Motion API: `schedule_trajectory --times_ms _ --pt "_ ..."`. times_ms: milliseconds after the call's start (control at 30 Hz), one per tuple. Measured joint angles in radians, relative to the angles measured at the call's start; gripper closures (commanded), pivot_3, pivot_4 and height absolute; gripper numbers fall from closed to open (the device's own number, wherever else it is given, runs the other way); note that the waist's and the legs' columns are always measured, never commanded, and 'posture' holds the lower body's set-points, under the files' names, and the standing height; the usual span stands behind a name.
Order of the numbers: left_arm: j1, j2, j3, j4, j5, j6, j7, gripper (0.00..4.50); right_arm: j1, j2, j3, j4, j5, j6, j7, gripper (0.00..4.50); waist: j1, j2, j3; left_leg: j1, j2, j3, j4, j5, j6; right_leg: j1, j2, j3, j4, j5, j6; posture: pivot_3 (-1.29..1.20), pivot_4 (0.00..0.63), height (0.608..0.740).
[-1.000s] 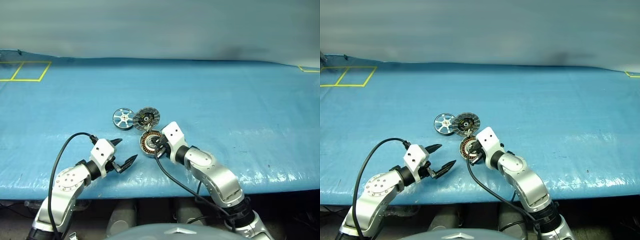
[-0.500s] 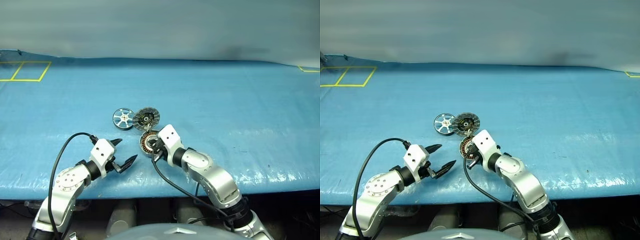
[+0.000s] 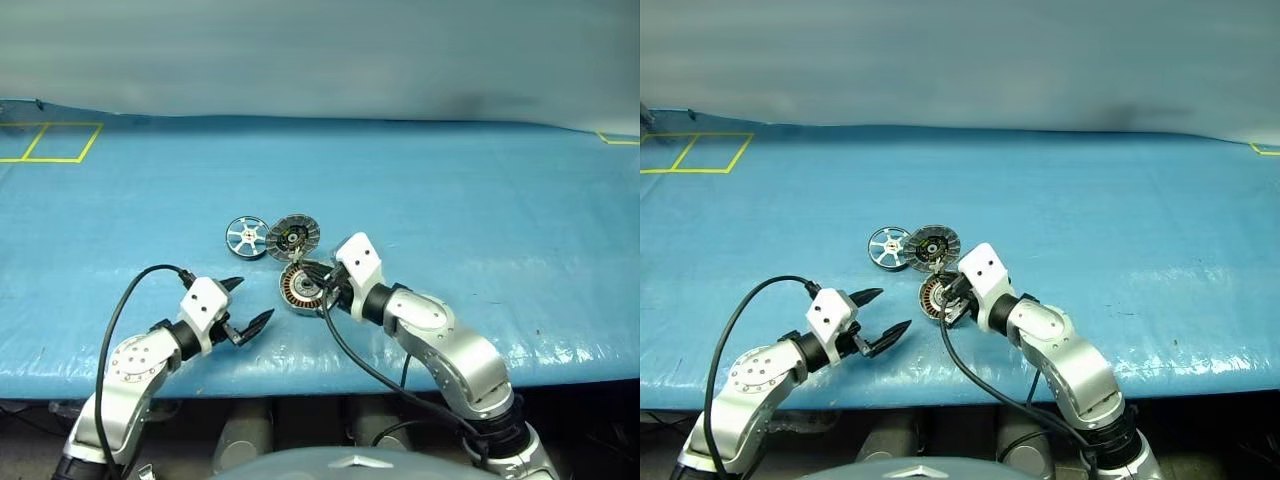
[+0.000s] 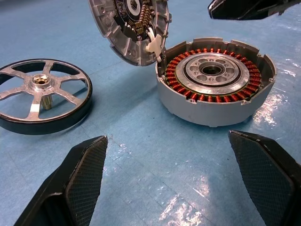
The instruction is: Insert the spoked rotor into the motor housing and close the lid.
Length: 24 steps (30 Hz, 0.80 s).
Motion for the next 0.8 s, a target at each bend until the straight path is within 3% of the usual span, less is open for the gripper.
schedule_trajectory --times_ms 167,267,467,600,800 --pt "-0.027 0.039 0.041 -0.001 -0.038 0.022 -0.025 0.0 0.011 -0.026 -0.01 0.0 -0.003 0.001 -0.015 4.48 0.0 -0.001 0.0 0.0 0.001 -0.001 0.0 0.0 0.0 -0.001 0.001 -0.001 0.0 0.0 -0.001 0.0 0.15 0.74" --pt "-0.082 0.131 0.135 -0.001 -0.083 0.071 -0.066 0.0 0.02 -0.04 -0.009 -0.001 -0.005 0.002 -0.024 4.48 0.0 0.0 0.001 0.0 0.001 -0.001 0.0 0.0 0.0 0.0 0.001 -0.002 0.0 -0.001 -0.001 0.0 0.15 0.74" --pt "-0.322 0.354 0.159 0.098 -0.117 0.192 -0.221 0.0 0.023 -0.056 0.016 -0.001 -0.012 0.0 -0.025 4.48 0.0 -0.003 0.004 -0.001 0.0 -0.002 0.0 0.0 0.0 -0.001 0.0 -0.003 0.0 -0.001 -0.001 0.0 0.15 0.74" --pt "-0.559 0.437 0.013 0.221 -0.067 0.211 -0.37 0.0 0.022 -0.064 0.023 0.003 -0.022 -0.004 -0.025 4.48 0.001 -0.004 0.005 -0.002 -0.001 -0.001 -0.001 0.0 0.0 0.0 0.0 -0.002 -0.001 -0.001 0.0 0.0 0.15 0.74" --pt "-0.911 0.44 -0.258 0.426 0.093 0.135 -0.628 0.0 0.019 -0.064 0.027 0.007 -0.031 -0.016 -0.023 4.48 -0.003 -0.007 0.007 -0.002 0.0 -0.001 -0.001 0.0 0.0 -0.001 0.001 -0.002 0.0 0.0 0.0 0.0 0.15 0.74"
